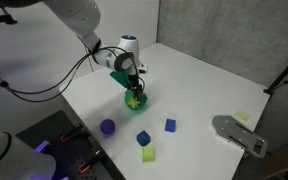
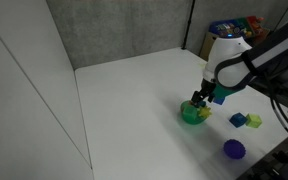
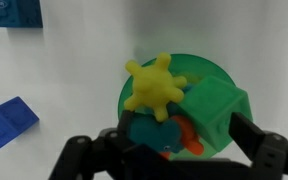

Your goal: Take the round yellow toy out of the bowl and put it on the table

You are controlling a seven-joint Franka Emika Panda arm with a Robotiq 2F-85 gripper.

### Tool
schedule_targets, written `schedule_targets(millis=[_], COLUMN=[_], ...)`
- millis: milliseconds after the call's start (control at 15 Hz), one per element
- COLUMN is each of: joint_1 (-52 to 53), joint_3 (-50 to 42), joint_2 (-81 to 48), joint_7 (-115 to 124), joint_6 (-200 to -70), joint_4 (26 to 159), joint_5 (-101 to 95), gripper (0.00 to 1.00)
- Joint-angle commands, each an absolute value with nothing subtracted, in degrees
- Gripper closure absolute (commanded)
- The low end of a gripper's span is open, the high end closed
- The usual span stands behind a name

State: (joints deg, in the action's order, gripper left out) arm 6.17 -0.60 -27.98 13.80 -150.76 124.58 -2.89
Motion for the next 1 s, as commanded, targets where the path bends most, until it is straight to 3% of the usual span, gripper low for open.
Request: schedule_targets(millis=[0, 933], joint_1=[5.4, 7.4], joint_3=[-0.5, -3.0], joint_2=[-28.0, -31.1], joint_7=[9.9, 5.8], joint_6=[-150.6, -151.2], joint_4=[124.3, 124.7], joint_5=[-2.8, -10.3], gripper=[0.00, 0.00])
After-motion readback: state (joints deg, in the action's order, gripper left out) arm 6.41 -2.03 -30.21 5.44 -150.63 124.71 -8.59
